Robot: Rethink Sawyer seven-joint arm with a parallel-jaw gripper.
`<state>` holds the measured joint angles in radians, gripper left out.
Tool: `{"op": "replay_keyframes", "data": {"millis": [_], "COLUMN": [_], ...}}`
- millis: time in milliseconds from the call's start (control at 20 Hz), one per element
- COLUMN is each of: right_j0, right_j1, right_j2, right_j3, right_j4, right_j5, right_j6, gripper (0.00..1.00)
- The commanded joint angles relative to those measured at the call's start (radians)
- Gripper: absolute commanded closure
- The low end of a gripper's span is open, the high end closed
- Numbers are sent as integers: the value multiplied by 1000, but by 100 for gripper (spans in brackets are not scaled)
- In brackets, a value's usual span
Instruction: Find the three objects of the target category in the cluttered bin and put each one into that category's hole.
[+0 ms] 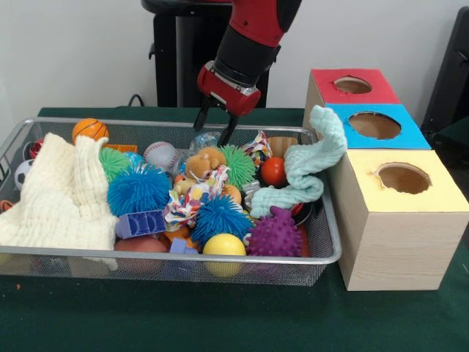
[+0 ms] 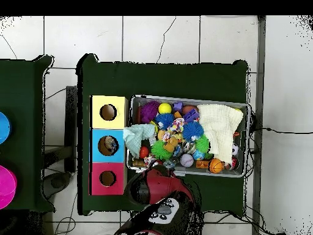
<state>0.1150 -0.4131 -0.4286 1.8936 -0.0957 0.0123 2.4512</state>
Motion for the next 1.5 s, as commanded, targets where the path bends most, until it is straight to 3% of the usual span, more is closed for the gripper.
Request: {"op": "replay_keyframes", "data": {"millis": [50, 500, 1000, 1050, 1250, 1500], "right_j0": [-41, -69, -96, -107, -128, -181], "right_j1": [142, 161, 79, 71, 63, 30], "right_j2": [60, 70, 158, 172, 195, 262], "right_j3": [-15, -31, 42, 47, 47, 59], "right_j4": [-8, -19, -36, -44, -70, -89], "right_j5": [-21, -54, 19, 25, 2, 46], "right_j6": [77, 49, 33, 23, 9, -1], "gripper": [0, 0, 0, 100, 100, 100]}}
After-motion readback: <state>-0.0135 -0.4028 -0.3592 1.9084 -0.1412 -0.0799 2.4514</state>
